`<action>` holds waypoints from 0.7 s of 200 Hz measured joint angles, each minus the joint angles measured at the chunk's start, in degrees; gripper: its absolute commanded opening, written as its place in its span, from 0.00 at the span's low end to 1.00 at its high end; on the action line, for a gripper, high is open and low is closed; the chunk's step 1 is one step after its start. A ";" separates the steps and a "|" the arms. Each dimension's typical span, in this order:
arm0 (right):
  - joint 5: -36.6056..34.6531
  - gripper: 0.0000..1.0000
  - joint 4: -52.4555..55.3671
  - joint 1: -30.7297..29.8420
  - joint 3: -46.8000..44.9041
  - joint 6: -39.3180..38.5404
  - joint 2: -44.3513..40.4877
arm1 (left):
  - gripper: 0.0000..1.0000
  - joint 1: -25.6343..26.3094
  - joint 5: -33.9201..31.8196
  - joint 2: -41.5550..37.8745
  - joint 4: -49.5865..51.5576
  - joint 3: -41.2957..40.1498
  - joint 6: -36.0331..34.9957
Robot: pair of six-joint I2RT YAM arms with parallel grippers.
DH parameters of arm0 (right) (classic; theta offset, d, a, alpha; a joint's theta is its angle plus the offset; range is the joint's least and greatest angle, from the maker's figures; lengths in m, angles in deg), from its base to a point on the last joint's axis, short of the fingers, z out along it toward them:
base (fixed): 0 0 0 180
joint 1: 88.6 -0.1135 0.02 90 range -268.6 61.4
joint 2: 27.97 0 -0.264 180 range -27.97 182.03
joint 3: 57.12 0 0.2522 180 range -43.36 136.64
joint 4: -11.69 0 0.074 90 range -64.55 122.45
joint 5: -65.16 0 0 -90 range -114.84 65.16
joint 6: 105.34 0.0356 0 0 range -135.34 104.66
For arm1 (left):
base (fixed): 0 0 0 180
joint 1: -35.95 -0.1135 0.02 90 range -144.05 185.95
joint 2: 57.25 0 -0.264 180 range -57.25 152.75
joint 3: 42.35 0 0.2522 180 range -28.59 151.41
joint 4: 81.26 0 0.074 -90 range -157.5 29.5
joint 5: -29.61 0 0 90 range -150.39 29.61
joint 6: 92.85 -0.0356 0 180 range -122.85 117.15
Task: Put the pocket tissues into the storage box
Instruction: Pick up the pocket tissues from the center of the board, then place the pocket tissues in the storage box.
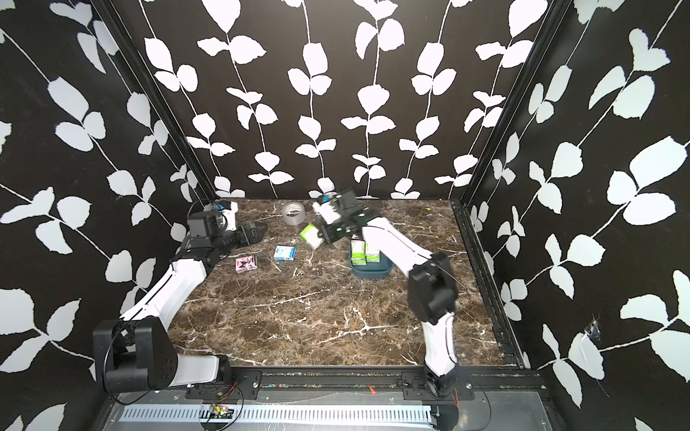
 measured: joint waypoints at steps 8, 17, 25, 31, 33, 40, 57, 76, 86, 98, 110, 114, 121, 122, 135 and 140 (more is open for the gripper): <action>-1.16 0.00 0.37 1.79 -2.47 -1.05 -2.84 | 0.99 0.63 0.09 0.66 -0.46 0.28 0.02; -2.43 0.00 0.94 3.78 -5.33 -2.25 -5.90 | 0.99 1.11 0.07 1.40 -0.94 0.50 0.00; -3.41 0.00 1.86 5.25 -7.43 -3.43 -8.11 | 0.99 1.31 0.04 1.97 -1.14 0.74 0.02; -4.20 0.00 2.64 6.27 -8.72 -4.24 -9.53 | 0.99 1.51 0.04 2.40 -1.29 0.96 0.02; -4.37 0.00 2.99 6.60 -9.16 -4.59 -9.97 | 0.99 1.51 0.07 2.54 -1.38 0.98 0.02; -5.33 0.00 4.13 7.69 -10.32 -5.77 -11.30 | 0.99 1.60 0.04 2.89 -1.66 1.14 0.00; -6.88 0.00 7.58 9.86 -11.34 -9.27 -12.98 | 0.99 1.88 0.02 3.39 -1.95 1.29 0.00; -8.04 0.00 11.19 11.28 -11.37 -13.92 -13.03 | 0.99 1.88 0.02 3.65 -2.10 1.29 0.00; -8.48 0.00 13.25 11.72 -11.39 -16.41 -13.00 | 0.99 1.88 0.02 3.65 -2.12 1.29 0.00; -8.48 0.00 15.10 12.28 -11.39 -19.61 -13.00 | 0.99 1.88 0.00 3.65 -2.19 1.29 0.02; -8.31 0.00 16.59 12.81 -11.39 -22.75 -13.00 | 0.99 1.88 -0.07 3.65 -2.16 1.29 0.00; -8.22 0.00 17.03 12.92 -11.39 -23.63 -12.98 | 0.99 1.88 -0.09 3.65 -2.16 1.29 0.00; -7.98 0.00 17.53 13.20 -11.39 -25.49 -12.98 | 0.99 1.88 -0.13 3.65 -2.16 1.29 0.00; -7.93 0.00 17.55 13.22 -11.39 -25.57 -12.98 | 0.99 1.88 -0.13 3.65 -2.16 1.29 0.00; -7.34 0.00 17.92 13.68 -11.45 -28.00 -12.96 | 0.99 1.88 -0.17 3.65 -2.16 1.29 0.02; -7.08 0.00 17.90 13.88 -11.56 -28.85 -12.90 | 0.99 1.88 -0.20 3.65 -2.16 1.29 0.02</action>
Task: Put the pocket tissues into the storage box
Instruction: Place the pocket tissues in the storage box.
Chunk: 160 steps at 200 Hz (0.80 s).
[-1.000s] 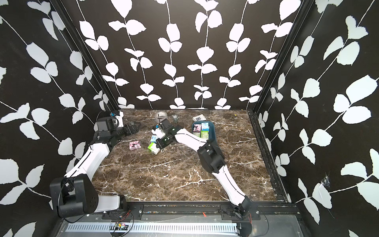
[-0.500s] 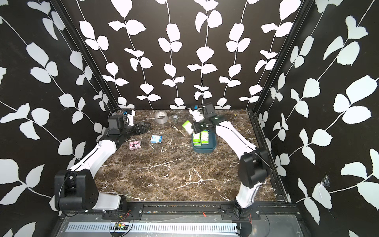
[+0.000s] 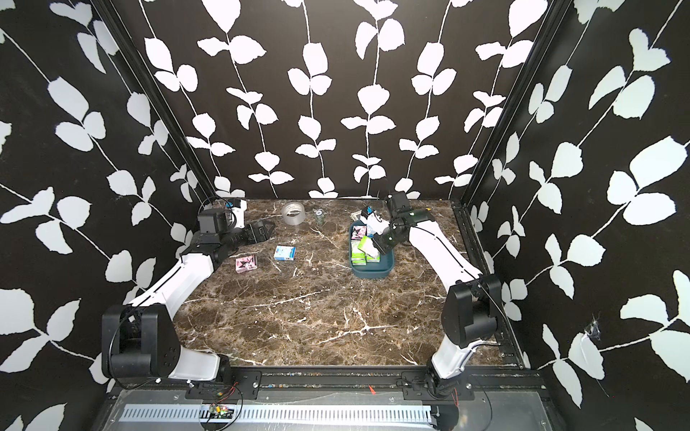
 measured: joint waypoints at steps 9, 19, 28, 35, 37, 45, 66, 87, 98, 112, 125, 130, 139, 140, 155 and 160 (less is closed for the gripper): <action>0.66 0.00 0.04 0.17 -0.09 -1.66 0.33 | 0.99 0.00 0.00 0.00 -0.02 0.00 0.00; 1.29 0.00 -0.04 0.31 -0.09 -3.13 1.03 | 0.99 0.00 0.00 0.00 0.00 0.00 0.00; 1.73 0.00 -0.07 0.42 -0.09 -4.33 1.88 | 0.99 0.00 -0.04 0.00 0.00 0.00 0.00; 1.99 0.00 -0.07 0.42 -0.09 -5.09 2.75 | 0.99 0.00 -0.07 0.00 -0.02 0.00 0.00; 2.08 0.00 -0.07 0.44 -0.09 -5.38 3.10 | 0.99 0.00 -0.07 0.00 0.00 0.00 0.00; 2.23 0.00 -0.07 0.42 -0.07 -6.23 4.28 | 0.99 0.00 -0.13 0.00 0.00 0.00 0.00; 2.51 0.00 -0.04 0.42 -0.07 -8.15 6.84 | 0.99 0.00 -0.37 0.00 0.00 0.00 -0.02; 2.86 0.00 -0.83 0.42 -0.50 -9.66 7.52 | 0.99 0.00 -0.72 0.00 0.02 0.00 -0.04; 3.10 0.00 -1.55 0.42 -0.79 -10.14 7.52 | 0.99 0.00 -0.87 0.00 0.02 0.00 -0.04; 3.15 0.00 -2.29 0.39 -1.11 -10.51 7.52 | 0.99 0.00 -1.01 0.00 0.02 0.00 -0.02; 3.17 0.00 -2.54 0.22 -1.22 -10.78 7.52 | 0.99 0.00 -1.05 0.00 0.00 0.00 -0.02; 3.15 0.00 -2.64 0.15 -1.22 -10.88 7.52 | 0.99 0.00 -1.05 0.00 0.00 0.00 -0.02; 3.15 0.00 -2.71 0.04 -1.25 -11.10 7.54 | 0.99 0.00 -1.07 0.00 0.00 0.00 -0.02; 3.15 0.00 -2.71 0.04 -1.25 -11.13 7.54 | 0.99 0.00 -1.07 0.00 0.02 0.00 -0.02; 3.10 0.00 -2.71 -0.37 -1.25 -11.56 7.63 | 0.99 0.00 -1.09 0.00 0.00 0.00 -0.02; 3.10 0.00 -2.71 -0.55 -1.27 -11.63 7.72 | 0.99 0.00 -1.11 0.00 0.00 0.00 -0.02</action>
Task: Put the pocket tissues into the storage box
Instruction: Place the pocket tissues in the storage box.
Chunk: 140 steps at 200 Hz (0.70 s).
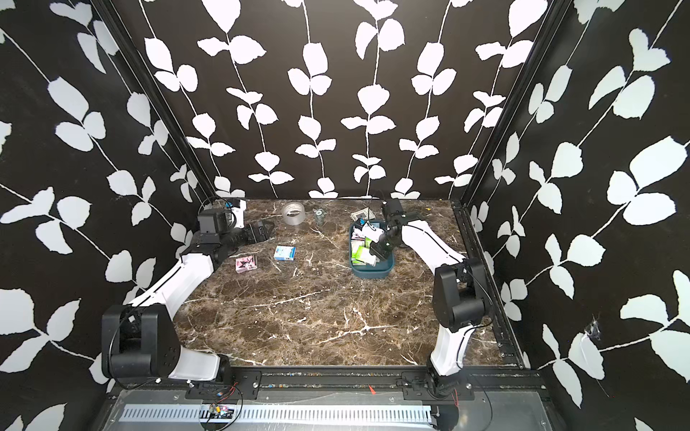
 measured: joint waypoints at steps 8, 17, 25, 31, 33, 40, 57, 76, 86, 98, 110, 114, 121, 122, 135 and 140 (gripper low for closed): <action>0.00 0.00 0.00 -0.31 -0.09 -0.20 0.11 | 0.99 0.00 -0.02 0.00 0.00 0.00 0.00; -0.02 0.00 -0.09 -0.66 -0.35 -0.37 0.26 | 0.99 0.00 -0.07 0.00 0.02 0.00 0.00; 0.00 0.00 -0.22 -0.96 -0.72 -0.42 0.31 | 0.99 0.00 -0.13 0.00 0.02 0.00 0.00; 0.02 0.00 -0.37 -1.07 -1.11 -0.46 0.31 | 0.99 0.00 -0.15 0.00 0.00 0.00 0.00; 0.02 0.00 -0.39 -1.14 -1.25 -0.46 0.31 | 0.99 0.00 -0.15 0.00 0.00 0.00 0.00; 0.02 0.00 -0.52 -1.25 -1.73 -0.52 0.31 | 0.99 0.00 -0.17 0.00 0.02 0.00 0.00; 0.02 0.00 -1.05 -1.46 -2.75 -0.55 0.33 | 0.99 0.00 -0.17 0.00 0.00 0.00 0.00; 0.00 0.00 -1.20 -1.70 -2.91 -0.55 0.42 | 0.99 0.00 -0.17 0.00 0.02 0.00 0.00; 0.00 0.00 -1.25 -1.79 -2.91 -0.55 0.55 | 0.99 0.00 -0.17 0.00 0.02 0.00 0.00; 0.02 0.00 -1.25 -1.95 -2.89 -0.55 0.92 | 0.99 0.00 -0.17 0.00 0.02 0.00 0.00; 0.04 0.06 -1.20 -2.10 -2.84 -0.55 1.42 | 0.99 0.00 -0.17 0.00 0.02 0.00 0.00; 0.02 0.09 -1.18 -2.16 -2.82 -0.55 1.55 | 0.99 0.00 -0.17 0.00 0.02 0.00 0.00; 0.04 0.14 -1.16 -2.27 -2.82 -0.55 1.79 | 0.99 0.00 -0.17 0.00 0.02 0.00 0.00; 0.04 0.15 -1.16 -2.29 -2.82 -0.46 1.84 | 0.99 0.00 -0.17 0.00 0.02 0.00 0.00; 0.02 0.22 -1.03 -2.45 -2.82 -0.44 2.12 | 0.99 0.00 -0.17 0.00 0.02 0.02 0.00; 0.04 0.25 -0.87 -2.47 -2.82 -0.35 2.16 | 0.99 0.00 -0.17 0.00 0.02 0.07 0.00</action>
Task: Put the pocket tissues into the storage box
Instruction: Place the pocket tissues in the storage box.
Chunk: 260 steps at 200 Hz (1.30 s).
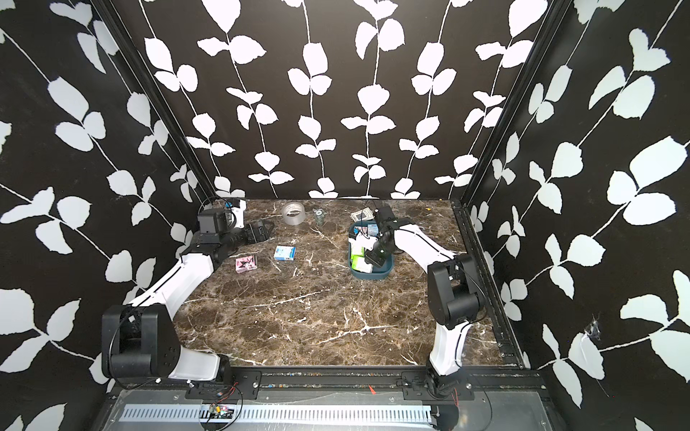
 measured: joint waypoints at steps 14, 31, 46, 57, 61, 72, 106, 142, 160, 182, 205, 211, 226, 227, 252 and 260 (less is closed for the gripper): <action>0.07 0.29 0.31 -0.04 0.02 0.15 0.09 | 0.99 0.00 0.00 0.00 0.02 0.20 0.00; 0.17 0.33 0.57 -0.13 0.04 0.68 0.07 | 0.99 0.00 0.00 0.00 0.00 0.57 0.00; 0.17 0.34 0.59 -0.17 0.11 1.36 0.07 | 0.99 0.00 0.02 0.00 -0.02 0.72 -0.02; 0.17 0.34 0.55 -0.20 0.22 1.88 0.07 | 0.99 0.00 0.00 0.00 -0.02 0.72 -0.02; 0.17 0.35 0.46 -0.22 0.26 2.14 0.07 | 0.99 0.00 0.00 0.00 0.00 0.72 -0.02; 0.17 0.35 0.24 -0.24 0.31 3.02 0.00 | 0.99 0.00 0.00 0.00 0.00 0.72 -0.02; 0.22 0.34 -0.87 -0.24 0.31 6.12 -0.70 | 0.99 0.00 0.00 0.00 0.00 0.74 -0.02; 0.66 0.29 -2.36 -0.24 0.04 9.42 -2.01 | 0.99 0.00 0.00 0.00 0.00 0.74 -0.04; 0.66 0.25 -2.99 -0.24 -0.68 10.84 -2.27 | 0.99 0.00 0.00 0.00 -0.02 0.74 -0.07; 0.63 0.22 -2.47 -0.24 -1.25 11.72 -2.23 | 0.99 0.00 0.02 0.00 0.00 0.74 -0.17; 0.63 0.23 -2.01 -0.52 -1.25 11.80 -1.90 | 0.99 0.00 0.02 0.00 0.00 0.74 -0.24; 0.66 0.22 -1.99 -0.68 -1.25 11.80 -1.70 | 0.99 0.00 0.02 0.00 0.00 0.74 -0.24; 0.63 0.20 -1.95 -1.36 -1.25 11.80 -1.05 | 0.99 0.00 0.00 0.00 0.00 0.72 -0.24; 0.63 0.20 -1.95 -1.40 -1.25 11.80 -1.01 | 0.99 0.00 0.00 0.00 0.00 0.74 -0.24; 0.04 0.14 -1.84 -3.06 -1.25 11.58 0.81 | 0.99 0.00 0.00 0.00 0.00 0.74 -0.24; -0.24 0.08 -1.81 -3.48 -1.25 11.54 1.62 | 0.99 0.00 0.00 0.00 0.00 0.74 -0.24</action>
